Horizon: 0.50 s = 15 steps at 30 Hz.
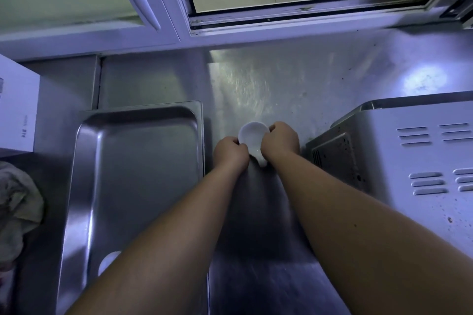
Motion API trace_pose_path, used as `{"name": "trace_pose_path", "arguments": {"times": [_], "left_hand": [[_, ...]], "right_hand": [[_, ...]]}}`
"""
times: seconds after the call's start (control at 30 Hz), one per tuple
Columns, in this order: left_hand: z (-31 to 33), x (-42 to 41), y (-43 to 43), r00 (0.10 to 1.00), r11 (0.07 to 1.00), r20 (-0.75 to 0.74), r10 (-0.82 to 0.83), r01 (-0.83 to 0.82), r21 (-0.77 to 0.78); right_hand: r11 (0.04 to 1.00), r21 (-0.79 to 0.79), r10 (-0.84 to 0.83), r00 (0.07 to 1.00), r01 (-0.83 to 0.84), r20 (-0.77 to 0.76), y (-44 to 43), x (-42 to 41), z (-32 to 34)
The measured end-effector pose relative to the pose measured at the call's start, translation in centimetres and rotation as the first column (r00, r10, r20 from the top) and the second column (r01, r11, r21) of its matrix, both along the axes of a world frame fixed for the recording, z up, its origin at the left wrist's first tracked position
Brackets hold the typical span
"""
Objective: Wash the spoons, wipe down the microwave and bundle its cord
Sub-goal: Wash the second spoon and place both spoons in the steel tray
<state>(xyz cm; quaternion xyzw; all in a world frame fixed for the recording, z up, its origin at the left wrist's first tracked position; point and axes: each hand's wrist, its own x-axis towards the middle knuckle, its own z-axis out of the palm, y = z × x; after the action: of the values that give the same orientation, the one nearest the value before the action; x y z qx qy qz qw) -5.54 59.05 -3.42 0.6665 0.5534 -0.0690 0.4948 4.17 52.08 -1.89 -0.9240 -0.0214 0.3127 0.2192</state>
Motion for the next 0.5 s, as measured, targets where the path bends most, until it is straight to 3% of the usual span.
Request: {"name": "trace_pose_path", "arguments": {"times": [0.3, 0.5], "left_hand": [[2.8, -1.2, -0.1, 0.999, 1.000, 0.032, 0.011, -0.011, 0.014], [6.3, -3.6, 0.7, 0.996, 0.997, 0.093, 0.001, -0.008, 0.080]], "right_hand": [[1.000, 0.006, 0.012, 1.000, -0.012, 0.001, -1.4, -0.9, 3.2], [0.990, 0.116, 0.080, 0.997, -0.081, 0.019, -1.9, -2.4, 6.9]]}}
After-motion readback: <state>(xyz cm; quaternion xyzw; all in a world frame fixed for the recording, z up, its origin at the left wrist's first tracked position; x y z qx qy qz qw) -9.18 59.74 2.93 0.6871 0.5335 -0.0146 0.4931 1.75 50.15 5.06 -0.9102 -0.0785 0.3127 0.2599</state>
